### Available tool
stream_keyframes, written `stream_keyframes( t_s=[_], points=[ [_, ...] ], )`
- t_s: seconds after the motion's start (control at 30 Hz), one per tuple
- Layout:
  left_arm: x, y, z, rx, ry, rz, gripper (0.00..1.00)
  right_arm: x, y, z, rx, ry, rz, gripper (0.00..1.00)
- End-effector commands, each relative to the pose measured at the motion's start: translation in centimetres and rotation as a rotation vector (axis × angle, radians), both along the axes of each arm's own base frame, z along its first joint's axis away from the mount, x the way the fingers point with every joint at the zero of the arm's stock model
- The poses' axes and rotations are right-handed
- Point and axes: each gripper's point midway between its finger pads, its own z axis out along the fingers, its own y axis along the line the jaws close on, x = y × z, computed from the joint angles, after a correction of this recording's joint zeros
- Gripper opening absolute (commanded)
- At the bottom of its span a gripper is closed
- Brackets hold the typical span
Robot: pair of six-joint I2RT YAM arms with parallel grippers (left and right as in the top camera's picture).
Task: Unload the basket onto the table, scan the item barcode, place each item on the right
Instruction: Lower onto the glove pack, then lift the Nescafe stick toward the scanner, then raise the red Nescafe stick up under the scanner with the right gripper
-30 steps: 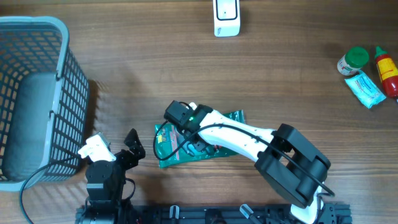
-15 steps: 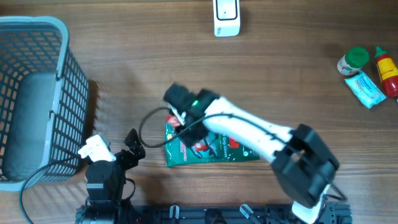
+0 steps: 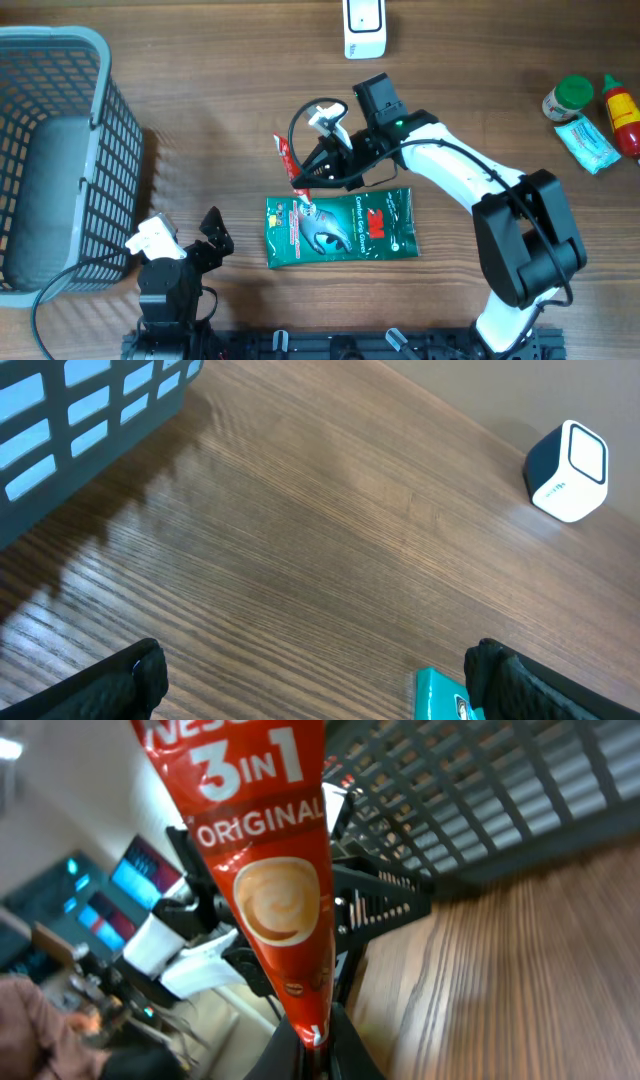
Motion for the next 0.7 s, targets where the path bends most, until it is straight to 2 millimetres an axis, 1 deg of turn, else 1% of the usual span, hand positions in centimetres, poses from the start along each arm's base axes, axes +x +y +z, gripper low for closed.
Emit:
stream_keyframes(
  t_s=[0.0,0.13,0.27,0.43,0.57,0.67],
  points=[
    [0.0,0.0,0.0,-0.009,-0.003,0.001,1.0,-0.6,0.3,0.6,0.143,-0.138,0.051,0.05],
    [0.0,0.0,0.0,-0.009,-0.003,0.0,1.0,0.2,0.8,1.3,0.237,-0.321,0.056,0.04],
    [0.0,0.0,0.0,-0.009,-0.003,0.001,1.0,0.6,1.0,1.8,0.284,-0.414,0.059,0.05],
    [0.0,0.0,0.0,-0.009,-0.003,0.001,1.0,1.3,1.4,3.1,0.376,-0.597,0.066,0.05],
    [0.0,0.0,0.0,-0.009,-0.003,0.001,1.0,1.9,1.8,6.3,0.495,-0.856,0.08,0.05],
    [0.0,0.0,0.0,-0.009,-0.003,0.001,1.0,1.5,1.6,8.6,0.567,-1.021,0.086,0.05]
  ],
)
